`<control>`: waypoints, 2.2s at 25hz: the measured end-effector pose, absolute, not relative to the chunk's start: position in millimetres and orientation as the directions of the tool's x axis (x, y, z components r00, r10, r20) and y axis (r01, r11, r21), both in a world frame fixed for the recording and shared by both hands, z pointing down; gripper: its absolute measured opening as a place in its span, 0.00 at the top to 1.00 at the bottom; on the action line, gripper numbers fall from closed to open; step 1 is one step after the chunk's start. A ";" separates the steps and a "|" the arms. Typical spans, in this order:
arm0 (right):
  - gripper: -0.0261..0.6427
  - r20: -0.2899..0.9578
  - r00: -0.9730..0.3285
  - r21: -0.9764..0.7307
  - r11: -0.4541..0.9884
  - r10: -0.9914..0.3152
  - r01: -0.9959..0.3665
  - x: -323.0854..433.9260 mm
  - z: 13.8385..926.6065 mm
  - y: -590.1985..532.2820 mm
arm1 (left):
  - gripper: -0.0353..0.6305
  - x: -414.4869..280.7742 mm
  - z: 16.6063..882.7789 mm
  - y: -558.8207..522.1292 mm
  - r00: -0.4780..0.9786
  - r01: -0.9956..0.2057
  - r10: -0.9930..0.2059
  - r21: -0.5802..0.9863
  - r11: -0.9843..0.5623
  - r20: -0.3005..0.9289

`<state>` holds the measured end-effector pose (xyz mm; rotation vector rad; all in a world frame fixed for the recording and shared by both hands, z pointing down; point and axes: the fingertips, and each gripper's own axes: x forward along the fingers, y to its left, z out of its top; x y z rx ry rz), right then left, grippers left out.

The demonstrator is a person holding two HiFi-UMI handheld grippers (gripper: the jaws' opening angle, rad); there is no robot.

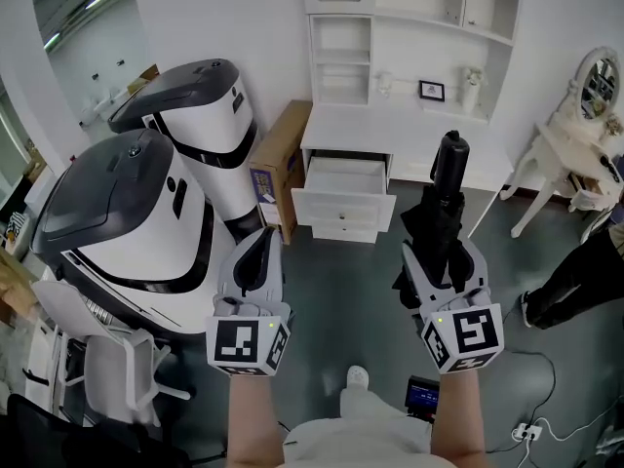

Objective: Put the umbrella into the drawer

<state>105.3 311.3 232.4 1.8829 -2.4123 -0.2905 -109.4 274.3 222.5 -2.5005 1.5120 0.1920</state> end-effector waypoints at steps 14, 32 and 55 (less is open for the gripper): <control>0.56 -0.046 -0.303 0.165 0.292 -0.952 -0.942 162.0 240.5 197.1 | 0.94 -69.9 228.3 169.2 0.377 -0.926 -0.905 -0.089 -0.366 -0.200; 0.56 -0.036 -0.311 0.145 0.303 -0.950 -0.942 163.6 255.3 101.8 | 0.94 -76.0 233.1 69.2 0.360 -0.933 -0.911 -0.060 -0.355 -0.202; 0.56 0.029 -0.254 0.134 0.256 -0.967 -0.957 130.8 270.7 -135.9 | 0.94 -128.6 256.0 -178.0 0.405 -0.914 -0.899 -0.046 -0.403 -0.168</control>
